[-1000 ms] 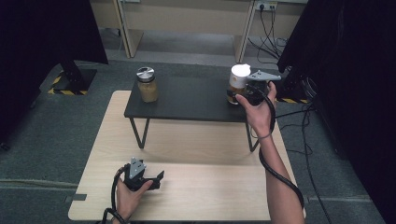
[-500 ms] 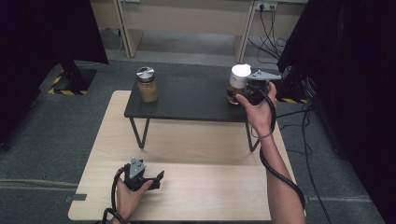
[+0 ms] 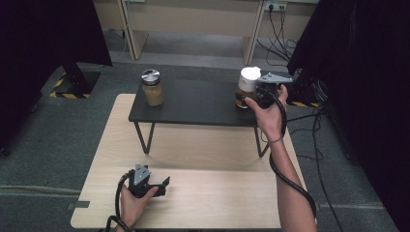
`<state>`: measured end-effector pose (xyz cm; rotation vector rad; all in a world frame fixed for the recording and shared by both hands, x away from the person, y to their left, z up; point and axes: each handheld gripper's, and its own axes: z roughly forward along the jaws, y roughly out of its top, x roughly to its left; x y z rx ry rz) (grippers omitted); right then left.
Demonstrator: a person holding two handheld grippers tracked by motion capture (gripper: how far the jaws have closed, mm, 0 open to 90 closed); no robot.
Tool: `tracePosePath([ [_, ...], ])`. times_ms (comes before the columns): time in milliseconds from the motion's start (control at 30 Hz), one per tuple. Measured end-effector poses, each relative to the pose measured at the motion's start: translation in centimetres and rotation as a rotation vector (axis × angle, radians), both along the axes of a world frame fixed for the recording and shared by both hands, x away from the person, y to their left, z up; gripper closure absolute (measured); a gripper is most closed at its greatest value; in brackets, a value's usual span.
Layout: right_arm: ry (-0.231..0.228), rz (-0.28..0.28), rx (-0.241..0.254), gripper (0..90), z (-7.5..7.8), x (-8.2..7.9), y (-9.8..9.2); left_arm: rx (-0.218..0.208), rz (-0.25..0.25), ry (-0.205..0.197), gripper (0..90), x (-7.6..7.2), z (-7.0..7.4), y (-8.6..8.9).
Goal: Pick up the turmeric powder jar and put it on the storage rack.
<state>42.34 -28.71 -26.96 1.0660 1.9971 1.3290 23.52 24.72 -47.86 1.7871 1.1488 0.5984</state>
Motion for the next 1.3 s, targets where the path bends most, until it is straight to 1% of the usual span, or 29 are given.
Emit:
tracePosePath([
  [67, -0.013, -0.025, 0.014, 14.3, -0.2, -0.4, 0.2, -0.001, 0.001, 0.000, 1.2, 0.0, 0.0, 0.0],
  [100, -0.013, -0.025, 0.014, 14.3, -0.2, -0.4, 0.2, -0.001, 0.001, 0.000, 1.2, 0.0, 0.0, 0.0],
  [133, -0.016, -0.044, 0.016, 10.0, -0.3, -0.7, 0.3, -0.003, 0.001, 0.000, 1.2, 0.0, 0.0, 0.0],
  [167, -0.021, -0.053, 0.015, 9.0, -0.3, -0.9, 0.4, -0.002, 0.001, 0.001, 1.2, 0.0, 0.0, 0.0],
  [200, -0.021, -0.053, 0.015, 9.0, -0.3, -0.9, 0.4, -0.002, 0.001, 0.001, 1.2, 0.0, 0.0, 0.0],
  [333, -0.036, -0.058, 0.022, 8.6, 0.0, -2.1, 0.2, -0.003, 0.003, 0.000, 1.2, 0.0, 0.0, 0.0],
  [367, -0.036, -0.058, 0.022, 8.6, 0.0, -2.1, 0.2, -0.003, 0.003, 0.000, 1.2, 0.0, 0.0, 0.0],
  [400, -0.041, -0.061, 0.030, 8.6, 0.1, -2.7, 0.0, -0.004, 0.004, -0.001, 1.2, 0.0, 0.0, 0.0],
  [600, -0.069, -0.064, 0.047, 8.5, 0.6, -5.0, -0.5, -0.012, 0.012, -0.004, 1.2, -0.2, -0.1, 0.1],
  [667, -0.078, -0.061, 0.048, 8.5, 0.8, -5.8, -0.8, -0.013, 0.012, -0.005, 1.2, -0.2, -0.1, 0.1],
  [700, -0.086, -0.059, 0.049, 8.4, 1.0, -6.5, -0.9, -0.013, 0.012, -0.005, 1.2, -0.2, -0.1, 0.1],
  [733, -0.092, -0.058, 0.049, 8.5, 1.0, -6.9, -1.0, -0.010, 0.014, -0.005, 1.2, -0.2, -0.1, 0.1],
  [767, -0.092, -0.058, 0.049, 8.5, 1.0, -6.9, -1.0, -0.010, 0.014, -0.005, 1.2, -0.2, -0.1, 0.1],
  [900, -0.121, -0.058, 0.047, 8.4, 1.5, -9.0, -1.5, -0.008, 0.017, -0.007, 1.2, -0.2, -0.1, 0.1],
  [933, -0.121, -0.058, 0.047, 8.4, 1.5, -9.0, -1.5, -0.008, 0.017, -0.007, 1.2, -0.2, -0.1, 0.1],
  [1033, -0.130, -0.054, 0.049, 8.5, 1.8, -10.3, -1.9, -0.009, 0.023, -0.009, 1.2, -0.2, -0.1, 0.1],
  [1200, -0.146, -0.057, 0.052, 8.5, 1.9, -11.9, -2.4, -0.010, 0.026, -0.011, 1.2, -0.2, -0.2, 0.1],
  [1300, -0.149, -0.055, 0.058, 8.5, 2.0, -12.5, -2.7, -0.009, 0.028, -0.011, 1.2, -0.1, -0.2, 0.1],
])
